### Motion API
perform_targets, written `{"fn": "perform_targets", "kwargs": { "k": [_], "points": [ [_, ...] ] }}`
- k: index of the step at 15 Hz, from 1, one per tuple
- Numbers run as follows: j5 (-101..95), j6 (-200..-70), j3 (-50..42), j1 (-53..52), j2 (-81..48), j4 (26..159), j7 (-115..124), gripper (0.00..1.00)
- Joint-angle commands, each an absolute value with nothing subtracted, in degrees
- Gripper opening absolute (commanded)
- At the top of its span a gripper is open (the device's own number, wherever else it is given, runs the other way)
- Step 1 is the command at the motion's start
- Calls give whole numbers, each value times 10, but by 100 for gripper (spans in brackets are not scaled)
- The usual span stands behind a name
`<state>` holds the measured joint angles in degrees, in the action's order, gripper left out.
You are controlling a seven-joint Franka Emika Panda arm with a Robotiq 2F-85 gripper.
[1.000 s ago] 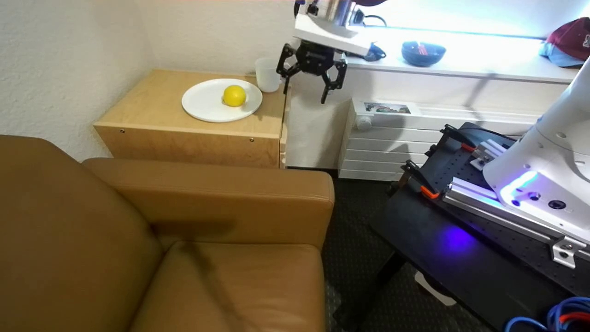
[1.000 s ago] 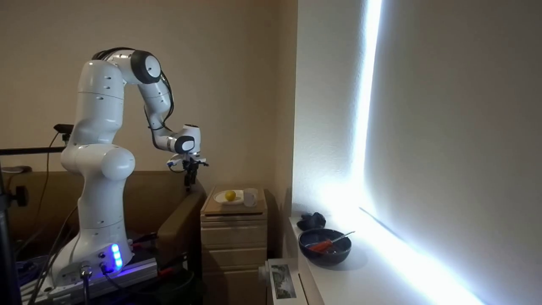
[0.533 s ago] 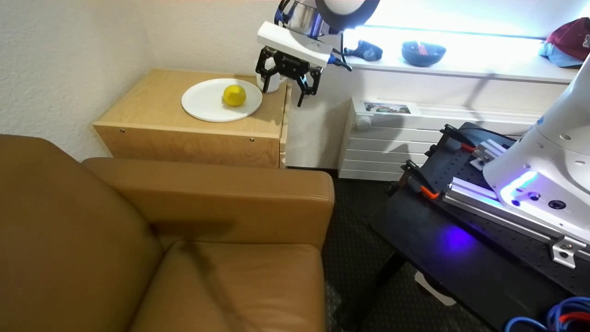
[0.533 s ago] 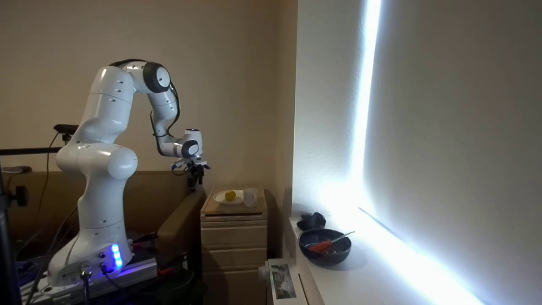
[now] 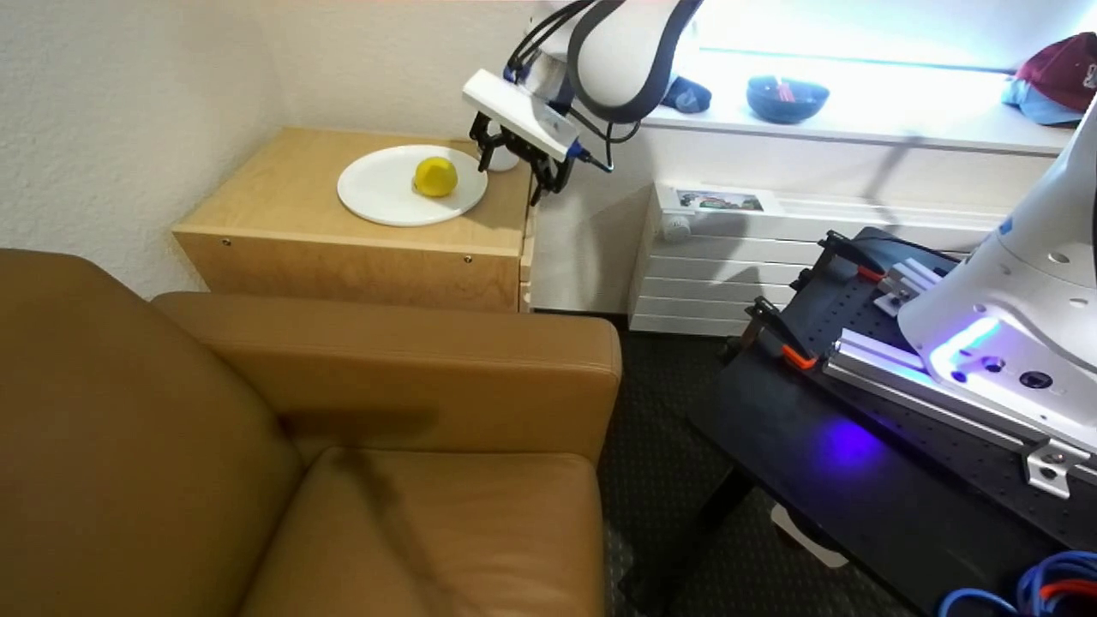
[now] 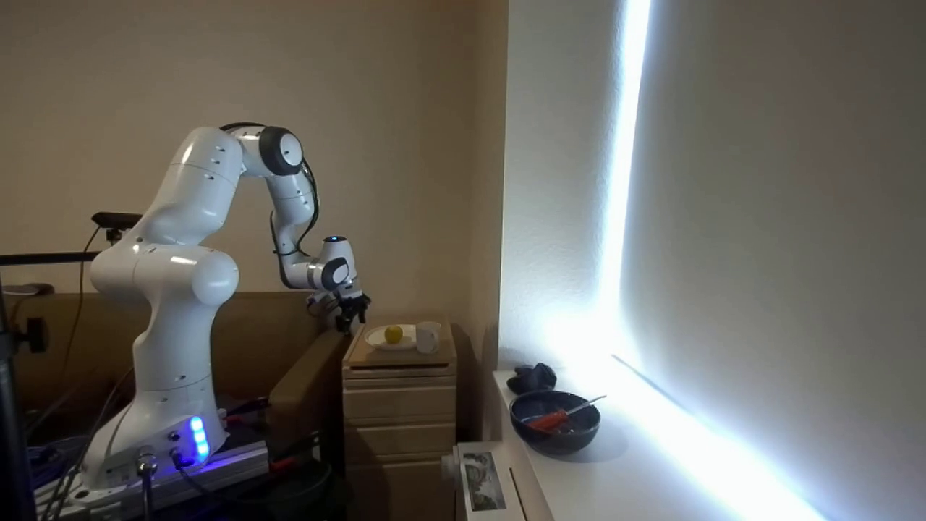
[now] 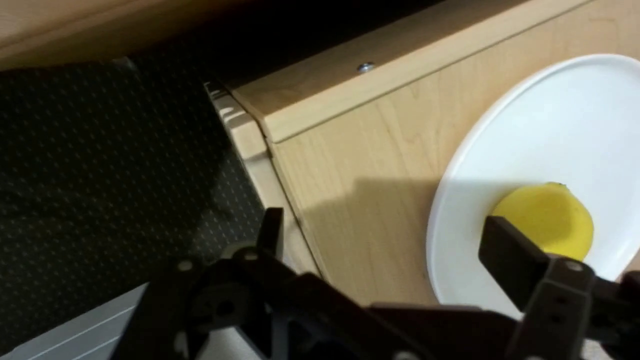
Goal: Slide the plate closer to the edge of the night stand
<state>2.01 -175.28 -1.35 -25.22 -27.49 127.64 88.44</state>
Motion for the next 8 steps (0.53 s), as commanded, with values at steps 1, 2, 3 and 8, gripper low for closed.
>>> {"fn": "perform_targets", "kwargs": {
  "k": [1, 2, 3, 8],
  "points": [
    [57, -1790, -43, -290, -355, 1201, 901, 100],
    [66, -1777, -57, -307, -371, 1180, 903, 100],
    [75, -1765, -61, -314, -384, 1162, 903, 100],
    [88, -1733, -47, -309, -383, 1146, 890, 100]
  ]
}}
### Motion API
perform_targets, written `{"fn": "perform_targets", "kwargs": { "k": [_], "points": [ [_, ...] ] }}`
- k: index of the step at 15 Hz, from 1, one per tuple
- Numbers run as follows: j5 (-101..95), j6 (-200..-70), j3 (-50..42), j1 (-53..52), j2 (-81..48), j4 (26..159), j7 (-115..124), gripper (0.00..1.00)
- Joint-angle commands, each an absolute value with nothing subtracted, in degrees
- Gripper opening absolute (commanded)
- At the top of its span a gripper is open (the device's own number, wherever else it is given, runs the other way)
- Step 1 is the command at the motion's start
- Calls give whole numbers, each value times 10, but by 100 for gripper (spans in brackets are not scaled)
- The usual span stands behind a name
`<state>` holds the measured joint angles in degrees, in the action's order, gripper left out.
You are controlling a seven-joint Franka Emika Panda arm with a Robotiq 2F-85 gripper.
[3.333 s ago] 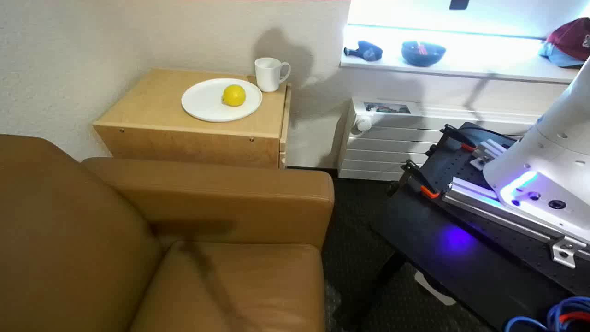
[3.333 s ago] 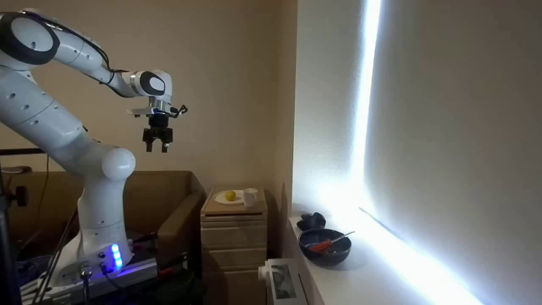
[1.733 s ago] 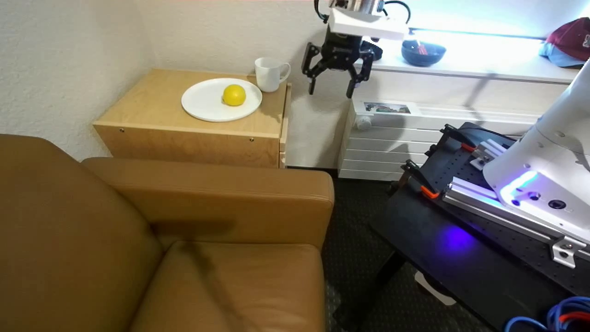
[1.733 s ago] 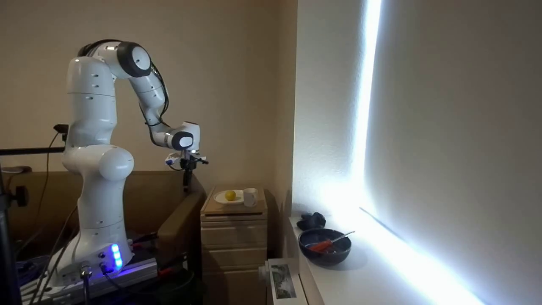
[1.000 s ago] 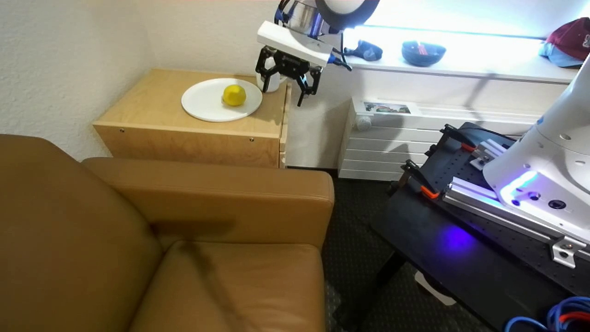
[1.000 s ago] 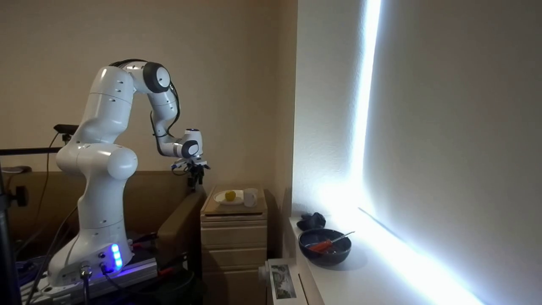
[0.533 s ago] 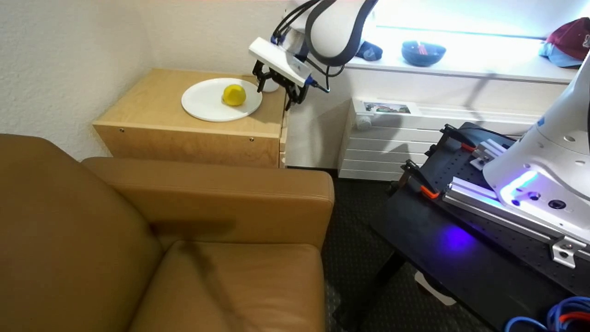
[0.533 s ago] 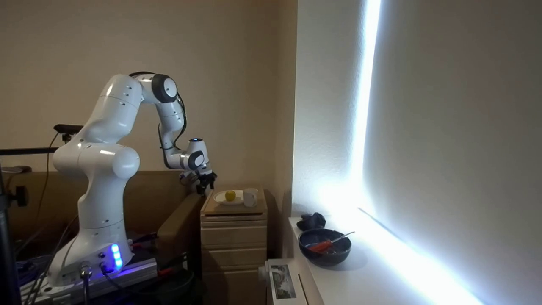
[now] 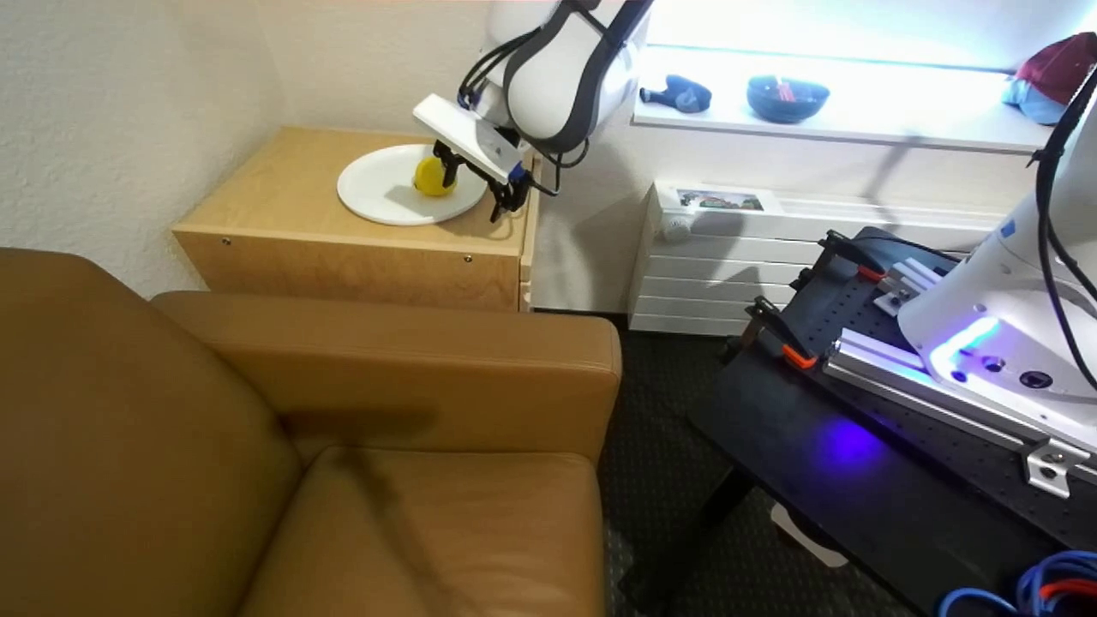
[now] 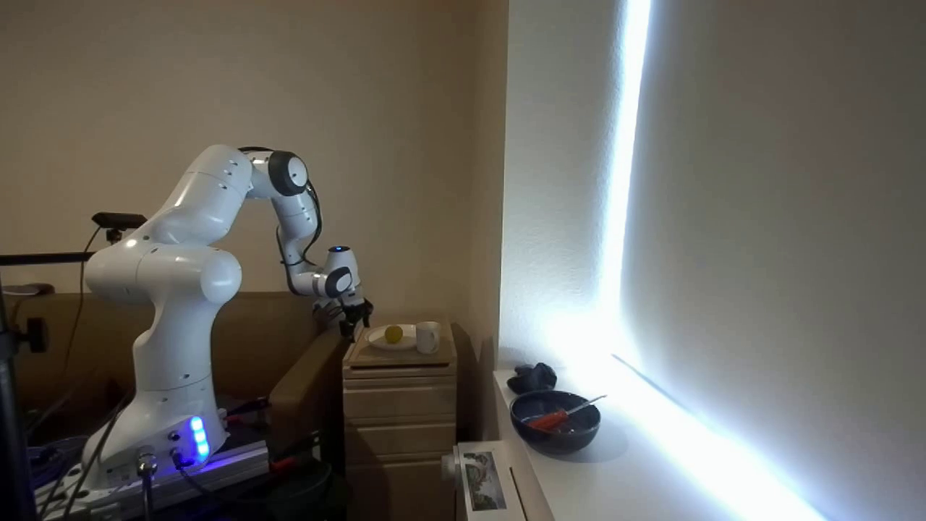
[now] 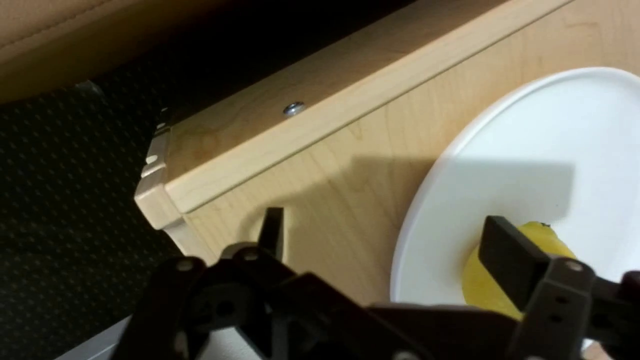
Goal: Slide the plate closer to the edge of the night stand
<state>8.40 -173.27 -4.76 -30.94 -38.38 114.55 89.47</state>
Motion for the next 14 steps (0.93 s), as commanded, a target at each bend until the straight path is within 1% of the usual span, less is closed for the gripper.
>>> {"fn": "perform_targets", "kwargs": {
  "k": [1, 2, 6, 8, 12, 14],
  "points": [
    [88, -1729, -47, -309, -383, 1143, 890, 100],
    [88, -1729, -47, -309, -383, 1141, 890, 100],
    [106, -1638, 0, -258, -401, 1081, 882, 100],
    [102, -1597, 1, -252, -403, 1052, 887, 100],
    [61, -1549, -48, -281, -440, 985, 938, 100],
    [37, -1554, -64, -292, -471, 962, 970, 100]
  ]
}}
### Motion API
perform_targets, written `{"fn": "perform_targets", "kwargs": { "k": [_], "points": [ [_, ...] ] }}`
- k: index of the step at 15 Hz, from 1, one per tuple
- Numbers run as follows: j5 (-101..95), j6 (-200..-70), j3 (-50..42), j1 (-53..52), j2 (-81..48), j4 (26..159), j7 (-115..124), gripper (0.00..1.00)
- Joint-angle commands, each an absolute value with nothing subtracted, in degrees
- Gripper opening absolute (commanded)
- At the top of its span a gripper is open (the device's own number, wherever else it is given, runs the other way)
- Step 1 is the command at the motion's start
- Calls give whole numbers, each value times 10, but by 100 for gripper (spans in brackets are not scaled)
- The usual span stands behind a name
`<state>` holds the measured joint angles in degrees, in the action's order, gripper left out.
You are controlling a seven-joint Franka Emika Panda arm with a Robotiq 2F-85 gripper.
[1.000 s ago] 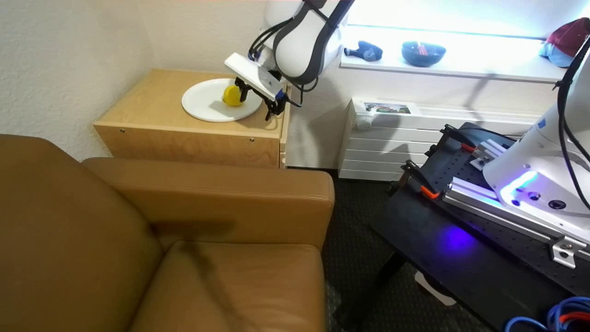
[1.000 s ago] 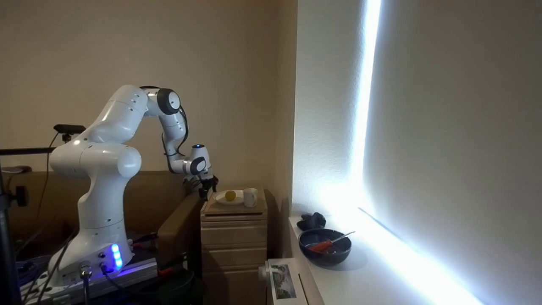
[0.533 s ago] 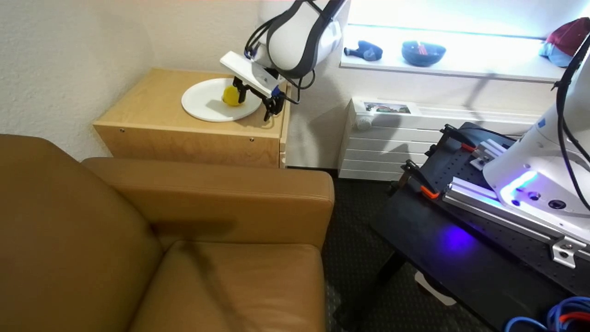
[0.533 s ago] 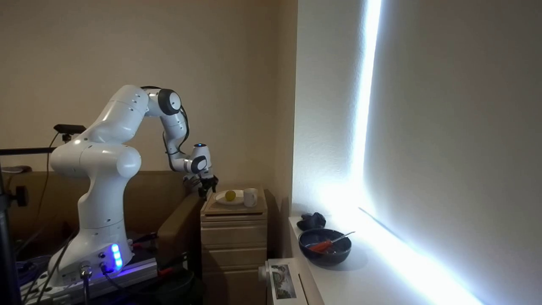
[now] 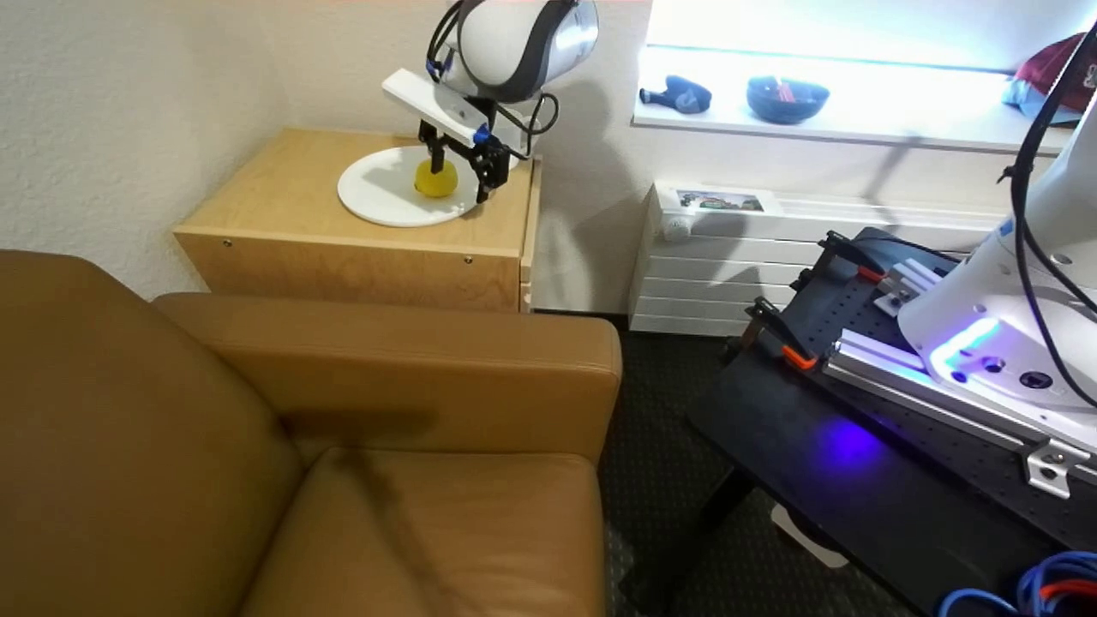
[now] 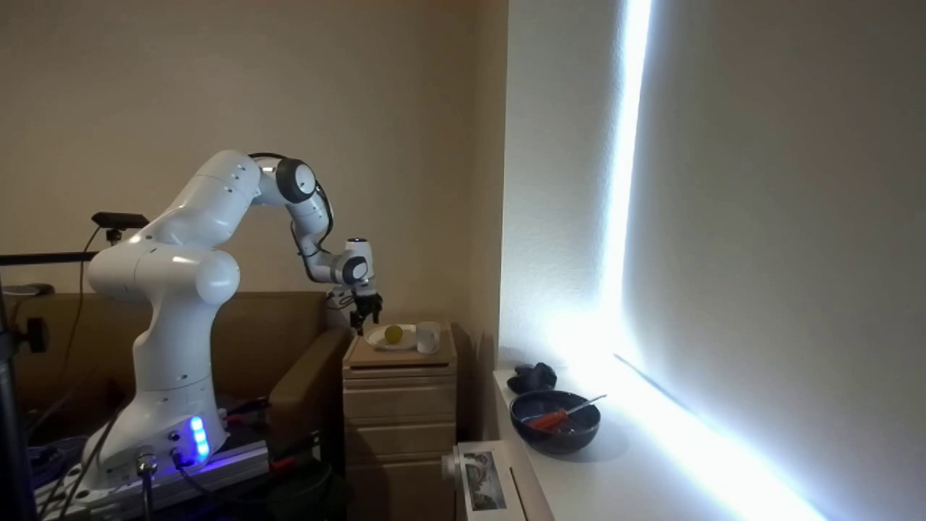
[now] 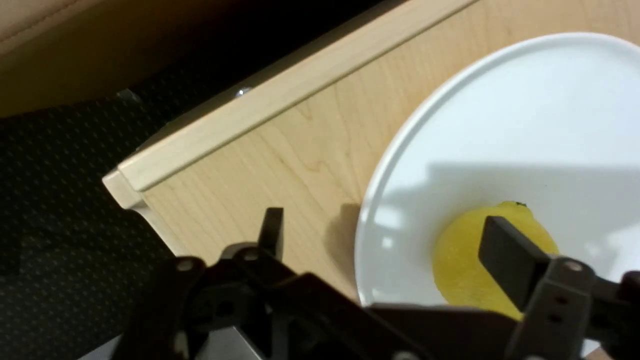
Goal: Slide the plate closer to the edge of the night stand
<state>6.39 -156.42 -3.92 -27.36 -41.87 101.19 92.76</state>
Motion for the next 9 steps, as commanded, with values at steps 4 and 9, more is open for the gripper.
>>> {"fn": "perform_targets", "kwargs": {
  "k": [4, 9],
  "points": [
    [30, -1559, -50, -279, -476, 974, 980, 100],
    [28, -1558, -54, -286, -503, 952, 991, 100]
  ]
}}
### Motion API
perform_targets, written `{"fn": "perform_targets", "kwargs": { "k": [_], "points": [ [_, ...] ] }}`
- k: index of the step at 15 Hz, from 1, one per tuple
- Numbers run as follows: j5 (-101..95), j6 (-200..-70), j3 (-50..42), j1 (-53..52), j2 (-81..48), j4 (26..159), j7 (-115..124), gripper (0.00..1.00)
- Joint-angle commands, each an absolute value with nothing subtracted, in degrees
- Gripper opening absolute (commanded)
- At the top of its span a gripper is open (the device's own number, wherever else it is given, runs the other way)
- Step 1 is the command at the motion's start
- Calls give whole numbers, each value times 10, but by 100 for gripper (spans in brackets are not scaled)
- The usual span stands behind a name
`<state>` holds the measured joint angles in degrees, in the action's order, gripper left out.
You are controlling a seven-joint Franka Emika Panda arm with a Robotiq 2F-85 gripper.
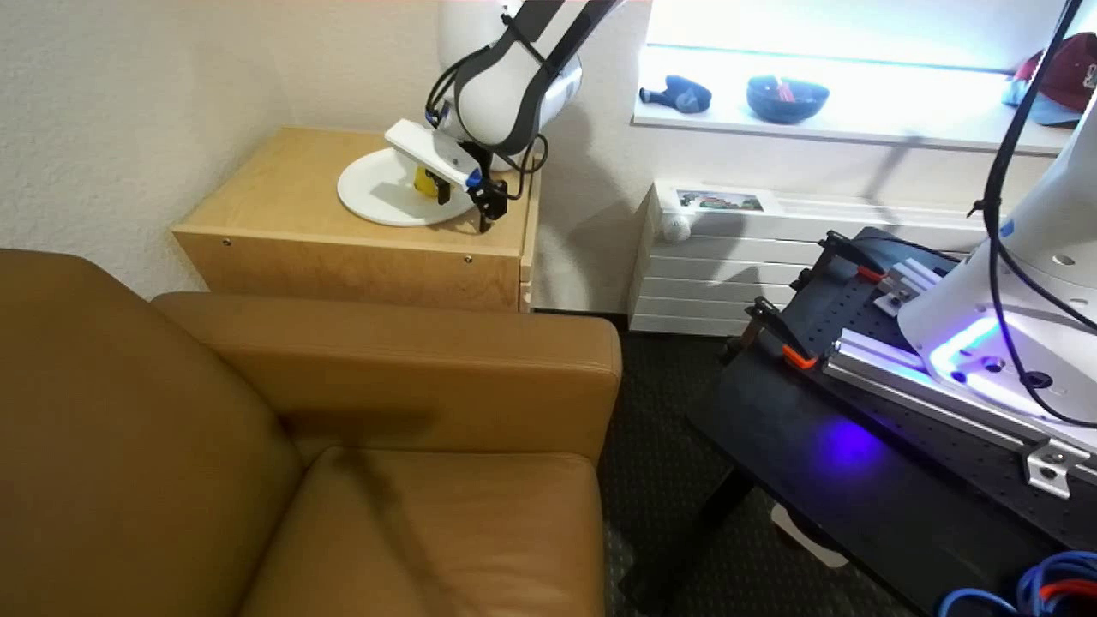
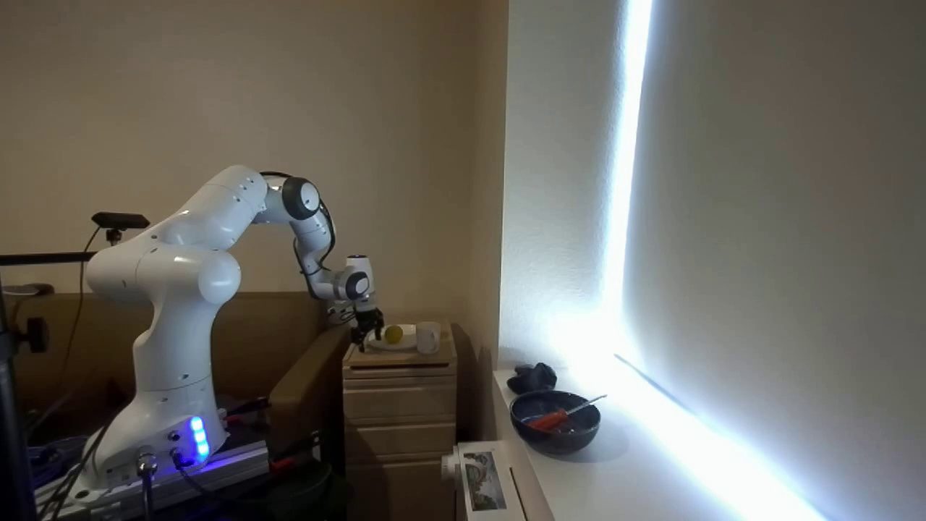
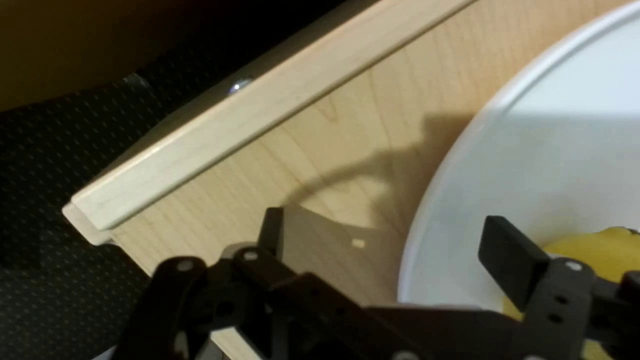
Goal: Slide the plate closer to the edge of the night stand
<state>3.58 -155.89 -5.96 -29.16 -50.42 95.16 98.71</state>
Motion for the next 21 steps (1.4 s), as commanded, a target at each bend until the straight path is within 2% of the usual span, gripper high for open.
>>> {"fn": "perform_targets", "kwargs": {
  "k": [1, 14, 21],
  "points": [
    [28, -1558, -55, -286, -503, 950, 991, 100],
    [36, -1494, -35, -265, -510, 942, 988, 100],
    [72, -1392, 19, -220, -499, 930, 974, 100]
  ]
}}
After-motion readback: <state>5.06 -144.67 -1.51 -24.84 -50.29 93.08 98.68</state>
